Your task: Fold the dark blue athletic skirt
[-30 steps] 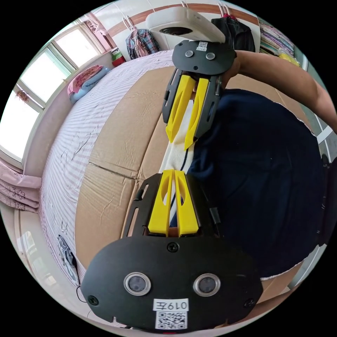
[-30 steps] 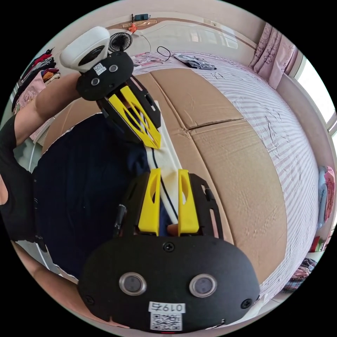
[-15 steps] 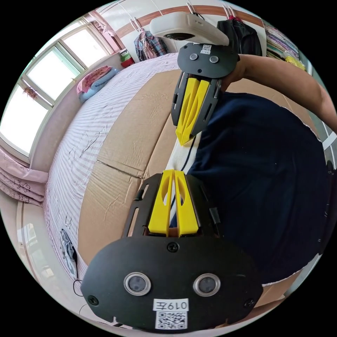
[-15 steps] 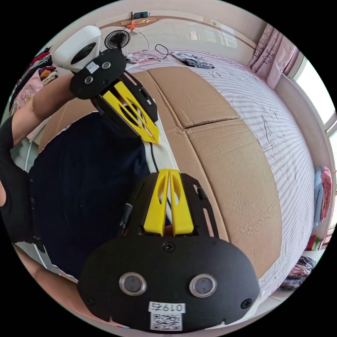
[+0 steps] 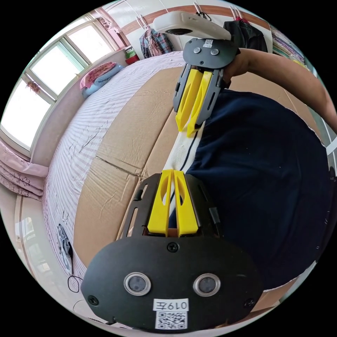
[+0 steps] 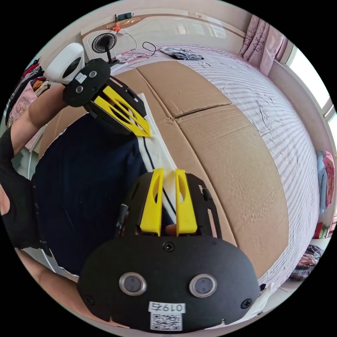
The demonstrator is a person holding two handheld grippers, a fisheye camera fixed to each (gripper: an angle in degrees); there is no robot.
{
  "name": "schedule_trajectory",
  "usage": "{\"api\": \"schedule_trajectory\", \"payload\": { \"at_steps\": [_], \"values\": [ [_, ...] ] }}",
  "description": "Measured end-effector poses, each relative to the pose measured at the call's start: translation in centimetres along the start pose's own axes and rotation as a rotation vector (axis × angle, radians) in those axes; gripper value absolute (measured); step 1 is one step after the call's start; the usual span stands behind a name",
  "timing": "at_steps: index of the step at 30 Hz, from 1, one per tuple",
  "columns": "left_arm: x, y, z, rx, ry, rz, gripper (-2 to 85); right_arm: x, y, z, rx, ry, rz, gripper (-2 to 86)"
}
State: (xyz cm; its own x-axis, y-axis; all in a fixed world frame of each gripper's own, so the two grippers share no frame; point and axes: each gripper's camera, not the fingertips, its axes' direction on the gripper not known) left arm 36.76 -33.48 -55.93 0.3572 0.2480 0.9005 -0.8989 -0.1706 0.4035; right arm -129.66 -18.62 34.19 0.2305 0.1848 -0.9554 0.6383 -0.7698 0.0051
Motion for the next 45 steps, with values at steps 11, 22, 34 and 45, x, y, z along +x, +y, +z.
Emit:
{"api": "schedule_trajectory", "payload": {
  "at_steps": [11,22,34,45],
  "values": [
    [1.3,1.2,0.4,0.002,-0.018,-0.025,1.0,-3.0,0.3,0.3,-0.009,0.058,-0.035,-0.9],
    [2.5,2.4,2.2,-0.023,-0.068,-0.054,1.9,-5.6,1.8,0.9,0.013,0.14,-0.019,-0.9],
    [-4.1,9.0,1.6,0.086,0.082,-0.219,6.1,-1.8,8.2,0.0,0.023,0.066,0.132,5.1],
    [-4.8,12.0,8.1,-0.04,0.087,-0.185,3.7,-1.1,10.2,2.2,0.013,0.091,0.128,4.1]
  ]
}}
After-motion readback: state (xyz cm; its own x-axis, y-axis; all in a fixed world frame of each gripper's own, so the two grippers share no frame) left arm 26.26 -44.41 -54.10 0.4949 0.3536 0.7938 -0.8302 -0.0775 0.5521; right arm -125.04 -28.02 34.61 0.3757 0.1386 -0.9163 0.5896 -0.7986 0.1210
